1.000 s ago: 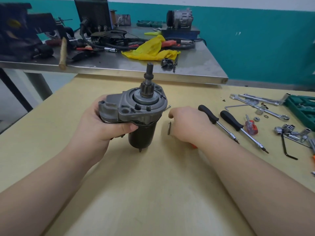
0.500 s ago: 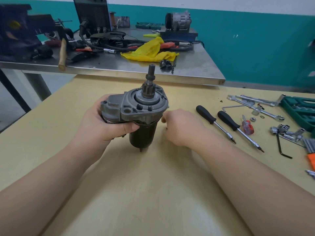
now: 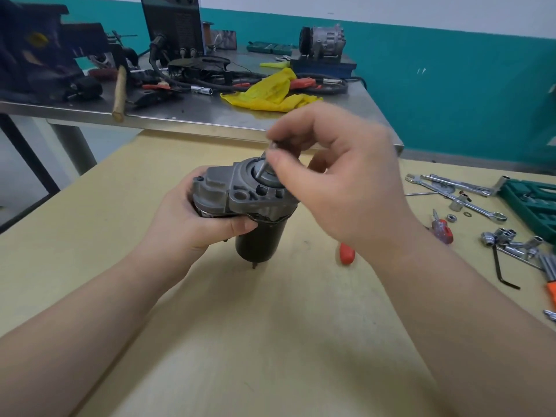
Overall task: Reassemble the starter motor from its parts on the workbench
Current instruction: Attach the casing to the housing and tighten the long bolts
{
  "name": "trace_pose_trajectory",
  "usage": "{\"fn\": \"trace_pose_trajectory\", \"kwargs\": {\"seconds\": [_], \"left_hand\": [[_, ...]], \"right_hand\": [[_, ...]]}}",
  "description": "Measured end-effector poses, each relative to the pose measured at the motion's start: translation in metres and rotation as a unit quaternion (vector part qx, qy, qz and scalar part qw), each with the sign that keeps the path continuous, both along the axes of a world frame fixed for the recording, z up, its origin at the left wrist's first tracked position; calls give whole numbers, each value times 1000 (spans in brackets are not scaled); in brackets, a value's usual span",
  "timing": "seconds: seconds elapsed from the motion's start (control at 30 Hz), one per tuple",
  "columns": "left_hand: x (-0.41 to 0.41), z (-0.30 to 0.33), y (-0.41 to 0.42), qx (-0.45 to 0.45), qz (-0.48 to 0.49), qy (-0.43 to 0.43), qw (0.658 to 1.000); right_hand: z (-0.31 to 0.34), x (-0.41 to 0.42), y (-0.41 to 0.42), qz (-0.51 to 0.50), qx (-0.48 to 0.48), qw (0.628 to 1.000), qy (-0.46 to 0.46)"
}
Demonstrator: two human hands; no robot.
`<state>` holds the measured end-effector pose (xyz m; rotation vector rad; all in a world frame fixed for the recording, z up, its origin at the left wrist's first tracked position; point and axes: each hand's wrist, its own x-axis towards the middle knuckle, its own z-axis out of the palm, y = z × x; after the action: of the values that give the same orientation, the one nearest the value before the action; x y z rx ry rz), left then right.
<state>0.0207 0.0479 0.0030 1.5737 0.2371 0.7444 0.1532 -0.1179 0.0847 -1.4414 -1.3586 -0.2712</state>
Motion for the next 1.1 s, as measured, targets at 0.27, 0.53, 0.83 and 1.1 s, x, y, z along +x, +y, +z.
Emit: {"fn": "trace_pose_trajectory", "kwargs": {"seconds": [0.27, 0.53, 0.83, 1.1], "left_hand": [[-2, -1, 2, 9, 9, 11, 1000], [-2, -1, 2, 9, 4, 9, 1000], [-3, -1, 1, 6, 6, 9, 1000], [-2, -1, 0, 13, 11, 16, 1000]], "right_hand": [[-7, 6, 0, -13, -37, 999, -14], [-4, 4, -4, -6, -85, 994, -64], [-2, 4, -5, 9, -144, 979, -144], [2, 8, -8, -28, -188, 970, -150]]}}
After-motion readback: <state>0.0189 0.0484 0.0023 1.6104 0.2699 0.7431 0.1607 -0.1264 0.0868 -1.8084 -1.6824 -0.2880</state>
